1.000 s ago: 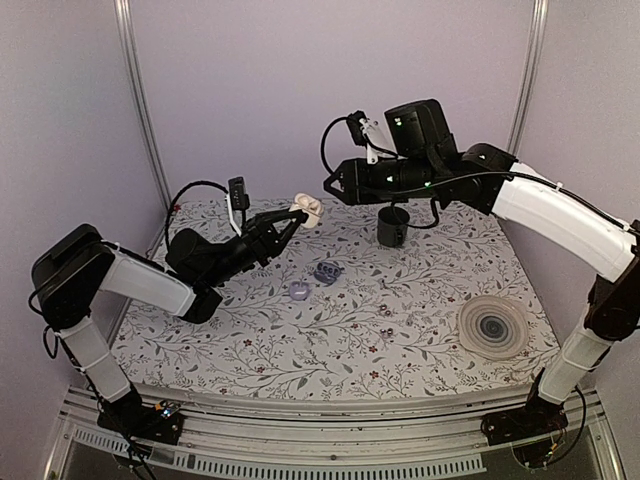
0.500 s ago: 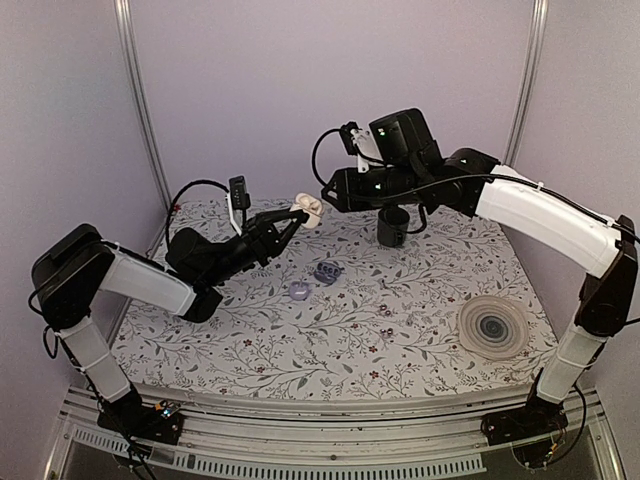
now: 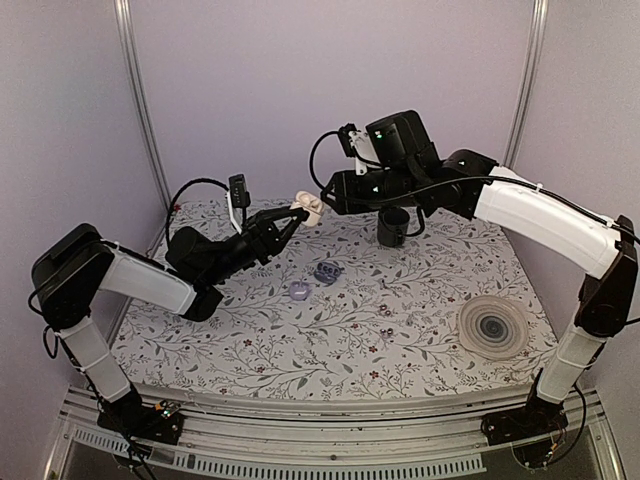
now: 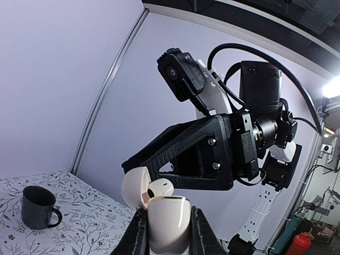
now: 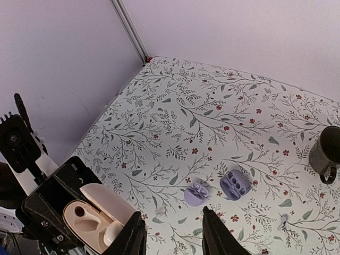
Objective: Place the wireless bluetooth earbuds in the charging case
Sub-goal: Adjust the right earbud in the right side groove of the charging case.
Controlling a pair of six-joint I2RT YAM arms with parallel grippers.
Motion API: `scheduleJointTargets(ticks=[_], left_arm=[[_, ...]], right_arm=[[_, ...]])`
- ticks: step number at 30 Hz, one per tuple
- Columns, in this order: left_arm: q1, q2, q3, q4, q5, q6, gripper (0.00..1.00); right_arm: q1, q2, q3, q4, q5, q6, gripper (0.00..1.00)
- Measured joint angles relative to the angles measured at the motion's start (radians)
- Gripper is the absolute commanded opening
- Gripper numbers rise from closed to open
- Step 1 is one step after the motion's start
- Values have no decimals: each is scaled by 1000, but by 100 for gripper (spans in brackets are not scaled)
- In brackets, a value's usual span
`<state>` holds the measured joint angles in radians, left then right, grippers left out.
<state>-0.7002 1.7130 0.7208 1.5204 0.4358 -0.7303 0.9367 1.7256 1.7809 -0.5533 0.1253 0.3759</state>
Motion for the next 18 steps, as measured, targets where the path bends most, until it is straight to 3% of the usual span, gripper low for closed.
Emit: scheduleJointTargets(ticks=[18], left_arm=[[0, 0, 17, 1, -3, -4, 0]], right_arm=[[13, -17, -43, 4, 31, 1, 39]])
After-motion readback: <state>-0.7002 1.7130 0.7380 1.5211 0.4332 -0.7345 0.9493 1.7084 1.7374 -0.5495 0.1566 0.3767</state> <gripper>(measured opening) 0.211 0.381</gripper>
